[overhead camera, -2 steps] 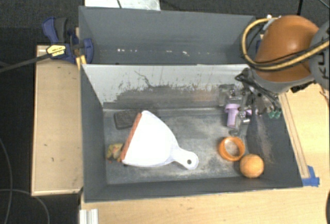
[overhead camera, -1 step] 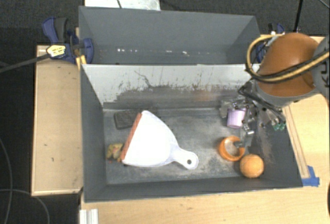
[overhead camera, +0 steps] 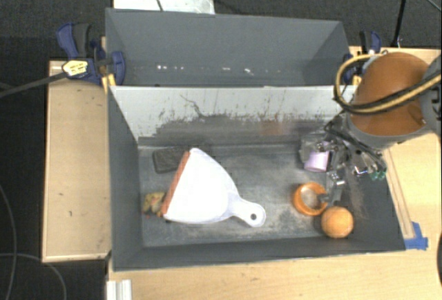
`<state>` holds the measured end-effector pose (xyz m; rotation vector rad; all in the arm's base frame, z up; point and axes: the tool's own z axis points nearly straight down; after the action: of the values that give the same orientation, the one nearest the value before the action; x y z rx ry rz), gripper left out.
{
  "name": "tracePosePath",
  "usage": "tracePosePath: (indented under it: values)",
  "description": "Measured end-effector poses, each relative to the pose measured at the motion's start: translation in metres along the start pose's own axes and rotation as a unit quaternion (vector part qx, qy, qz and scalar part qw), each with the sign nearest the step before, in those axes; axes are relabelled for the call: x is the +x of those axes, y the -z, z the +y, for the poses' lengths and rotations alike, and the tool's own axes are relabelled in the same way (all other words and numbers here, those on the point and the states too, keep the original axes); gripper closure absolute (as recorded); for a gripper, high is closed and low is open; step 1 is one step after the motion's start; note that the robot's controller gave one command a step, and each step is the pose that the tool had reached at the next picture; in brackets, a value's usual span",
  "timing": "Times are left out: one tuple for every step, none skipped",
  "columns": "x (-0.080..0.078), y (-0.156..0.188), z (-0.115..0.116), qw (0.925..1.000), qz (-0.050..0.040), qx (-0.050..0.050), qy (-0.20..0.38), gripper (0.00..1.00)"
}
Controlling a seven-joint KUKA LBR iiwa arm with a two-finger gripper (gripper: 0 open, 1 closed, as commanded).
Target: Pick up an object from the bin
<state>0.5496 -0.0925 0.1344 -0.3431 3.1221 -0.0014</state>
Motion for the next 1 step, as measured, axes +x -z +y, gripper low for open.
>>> tracePosePath:
  values:
    - [0.0007,-0.0026,0.0003,0.9996,-0.0006,0.000,0.028,0.00]
